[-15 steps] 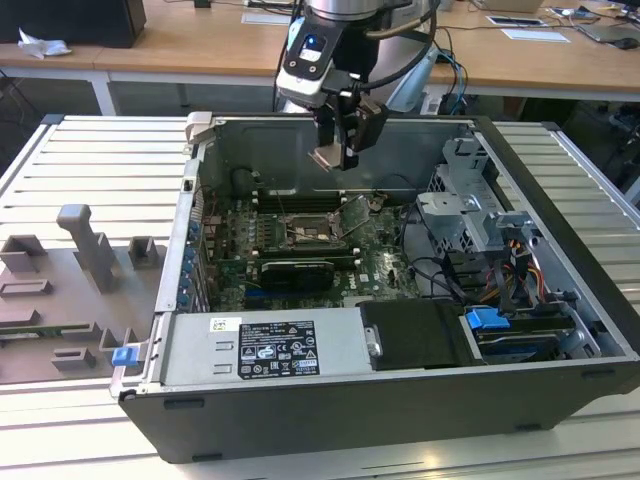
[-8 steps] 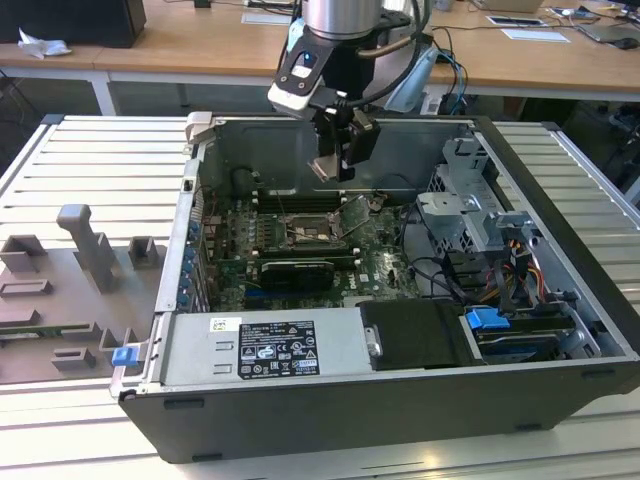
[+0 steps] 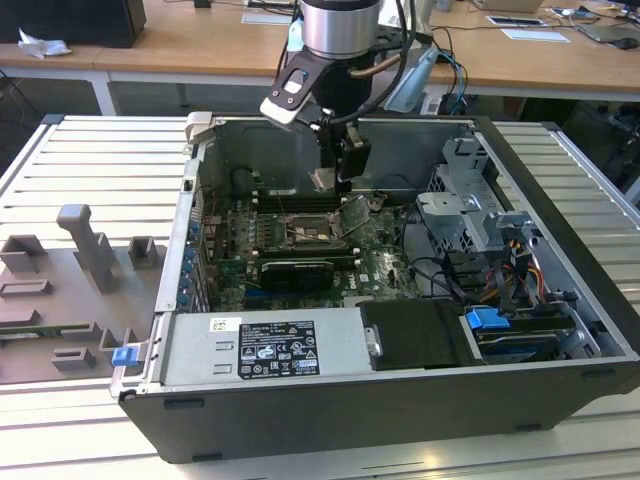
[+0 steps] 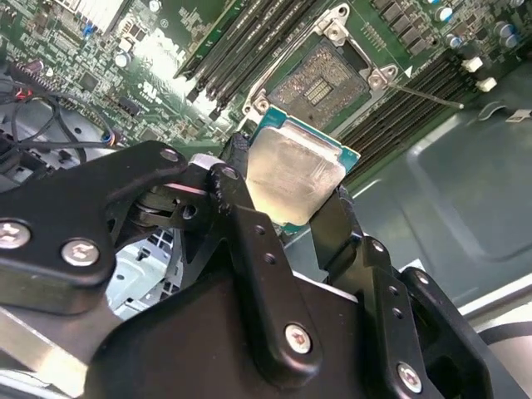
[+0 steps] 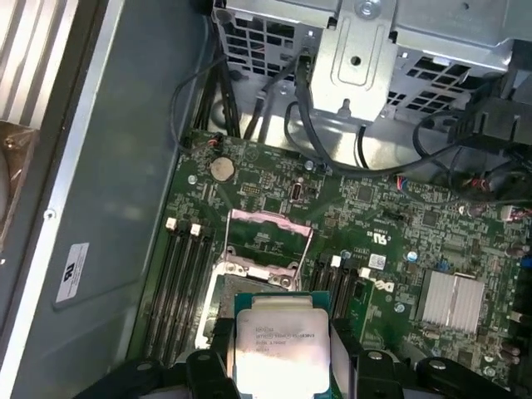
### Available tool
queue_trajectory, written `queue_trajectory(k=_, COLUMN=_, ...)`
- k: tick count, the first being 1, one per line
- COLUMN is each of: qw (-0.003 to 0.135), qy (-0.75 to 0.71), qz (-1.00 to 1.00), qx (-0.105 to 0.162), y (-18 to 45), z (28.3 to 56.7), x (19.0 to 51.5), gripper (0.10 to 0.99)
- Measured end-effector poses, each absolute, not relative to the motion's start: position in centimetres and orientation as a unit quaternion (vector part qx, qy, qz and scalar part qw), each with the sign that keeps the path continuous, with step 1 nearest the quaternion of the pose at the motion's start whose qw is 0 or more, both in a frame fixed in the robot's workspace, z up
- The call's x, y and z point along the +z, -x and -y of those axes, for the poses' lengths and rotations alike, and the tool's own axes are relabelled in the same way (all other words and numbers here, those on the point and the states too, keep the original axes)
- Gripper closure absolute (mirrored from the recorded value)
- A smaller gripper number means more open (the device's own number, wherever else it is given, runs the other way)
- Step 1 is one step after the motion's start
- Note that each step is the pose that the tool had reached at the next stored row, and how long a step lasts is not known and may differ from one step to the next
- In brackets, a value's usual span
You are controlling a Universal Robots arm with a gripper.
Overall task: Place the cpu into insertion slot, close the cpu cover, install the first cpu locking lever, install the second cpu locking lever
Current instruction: 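Place the cpu into insertion slot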
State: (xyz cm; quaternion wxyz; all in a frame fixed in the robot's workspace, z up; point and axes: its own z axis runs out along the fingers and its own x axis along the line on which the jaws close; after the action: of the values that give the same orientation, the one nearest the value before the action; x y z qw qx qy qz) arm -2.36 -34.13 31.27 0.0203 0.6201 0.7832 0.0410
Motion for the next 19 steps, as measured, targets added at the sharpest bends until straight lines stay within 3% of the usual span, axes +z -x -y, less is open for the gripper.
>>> queue_trajectory(k=19, qw=0.024, qy=-0.71, qz=-0.703, qx=0.039, y=2.3, z=34.1, x=29.8, gripper=0.545)
